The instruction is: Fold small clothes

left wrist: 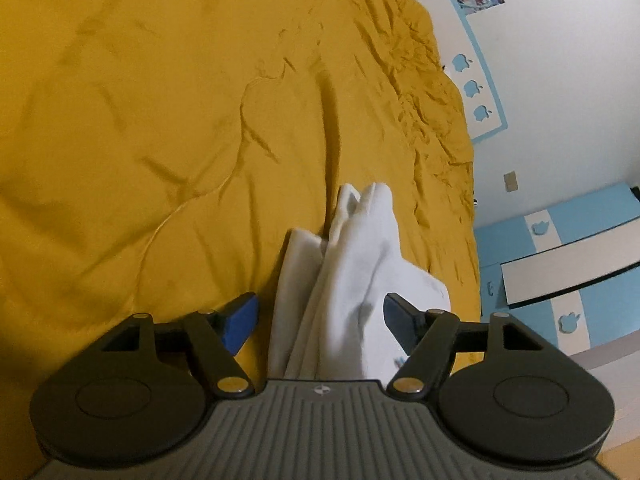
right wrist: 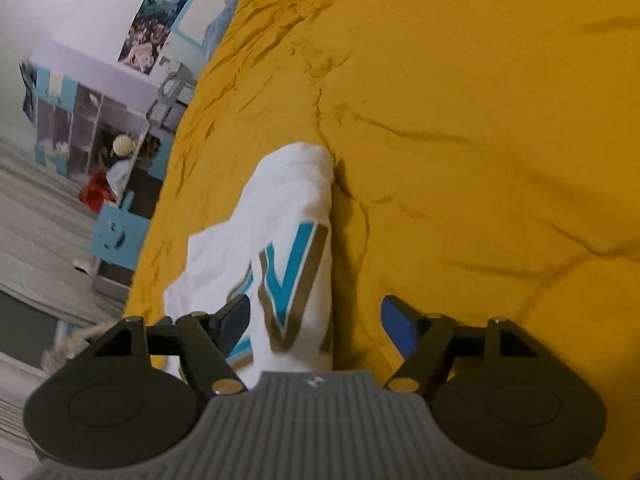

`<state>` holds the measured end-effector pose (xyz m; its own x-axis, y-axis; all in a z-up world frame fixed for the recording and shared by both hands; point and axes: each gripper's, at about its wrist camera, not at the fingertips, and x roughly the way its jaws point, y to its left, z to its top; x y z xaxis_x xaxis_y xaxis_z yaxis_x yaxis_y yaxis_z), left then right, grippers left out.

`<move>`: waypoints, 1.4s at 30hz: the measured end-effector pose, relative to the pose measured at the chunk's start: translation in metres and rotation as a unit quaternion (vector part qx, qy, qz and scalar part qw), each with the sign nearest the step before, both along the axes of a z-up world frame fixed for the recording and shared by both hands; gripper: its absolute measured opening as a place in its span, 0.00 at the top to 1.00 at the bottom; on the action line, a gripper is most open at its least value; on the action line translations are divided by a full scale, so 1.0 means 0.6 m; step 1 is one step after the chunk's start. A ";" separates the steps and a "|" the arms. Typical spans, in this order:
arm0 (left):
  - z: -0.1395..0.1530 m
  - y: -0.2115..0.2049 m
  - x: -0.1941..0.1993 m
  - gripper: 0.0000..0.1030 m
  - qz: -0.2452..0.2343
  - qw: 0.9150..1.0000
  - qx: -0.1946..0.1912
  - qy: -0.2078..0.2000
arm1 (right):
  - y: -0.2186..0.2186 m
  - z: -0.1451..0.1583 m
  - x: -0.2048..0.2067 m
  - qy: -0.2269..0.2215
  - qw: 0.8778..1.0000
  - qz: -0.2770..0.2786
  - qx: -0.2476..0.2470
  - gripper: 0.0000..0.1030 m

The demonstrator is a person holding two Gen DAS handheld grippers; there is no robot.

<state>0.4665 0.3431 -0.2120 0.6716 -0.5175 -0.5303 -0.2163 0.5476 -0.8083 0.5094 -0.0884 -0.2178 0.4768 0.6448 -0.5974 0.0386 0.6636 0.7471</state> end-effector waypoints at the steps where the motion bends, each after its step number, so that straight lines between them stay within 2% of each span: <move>1: -0.003 -0.001 0.008 0.20 0.003 1.000 -0.002 0.003 | 0.002 -0.006 0.010 0.001 1.000 -0.001 0.008 0.33; 3: -0.009 -0.007 0.021 0.22 0.006 1.000 -0.004 0.003 | 0.006 -0.016 0.030 0.003 1.000 -0.003 0.020 0.33; 8: -0.015 -0.014 0.038 0.40 0.011 1.000 -0.005 0.007 | 0.018 -0.038 0.082 0.006 0.999 -0.011 0.037 0.38; 10: -0.016 -0.014 0.040 0.57 0.013 1.000 -0.009 0.010 | 0.024 -0.043 0.098 0.005 0.999 -0.012 0.040 0.42; 13: -0.008 -0.021 0.040 0.68 0.017 1.000 0.000 0.010 | 0.029 -0.048 0.114 0.008 0.999 -0.016 0.038 0.61; 14: -0.002 -0.024 0.037 0.70 0.016 1.000 0.011 0.006 | 0.031 -0.050 0.117 0.009 0.999 -0.018 0.038 0.73; 15: 0.004 -0.027 0.035 0.73 0.016 1.000 0.019 0.002 | 0.035 -0.049 0.120 0.010 0.999 -0.015 0.036 0.78; 19: 0.041 -0.042 0.021 0.78 0.019 0.998 0.053 -0.021 | 0.047 -0.025 0.119 -0.011 1.000 -0.002 0.005 0.90; 23: 0.089 -0.064 -0.006 0.79 0.024 0.994 0.089 -0.056 | 0.063 0.029 0.101 -0.059 0.998 0.015 -0.022 0.93; 25: 0.120 -0.079 -0.029 0.79 0.028 0.989 0.118 -0.083 | 0.074 0.064 0.086 -0.088 0.995 0.022 -0.041 0.94; 29: 0.183 -0.105 -0.090 0.79 0.044 0.978 0.152 -0.139 | 0.081 0.133 0.044 -0.140 0.988 0.030 -0.056 0.95; 35: 0.256 -0.137 -0.202 0.80 0.084 0.961 0.158 -0.210 | 0.079 0.236 -0.058 -0.214 0.974 0.037 -0.057 0.95; 42: 0.350 -0.179 -0.309 0.80 0.091 0.944 0.155 -0.275 | 0.044 0.344 -0.196 -0.279 0.959 0.027 -0.044 0.95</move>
<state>0.2813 0.2358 -0.0018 0.9526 -0.2434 -0.1827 0.0758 0.7712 -0.6320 0.3919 -0.0619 -0.0113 0.7057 0.6363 -0.3118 -0.3873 0.7148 0.5823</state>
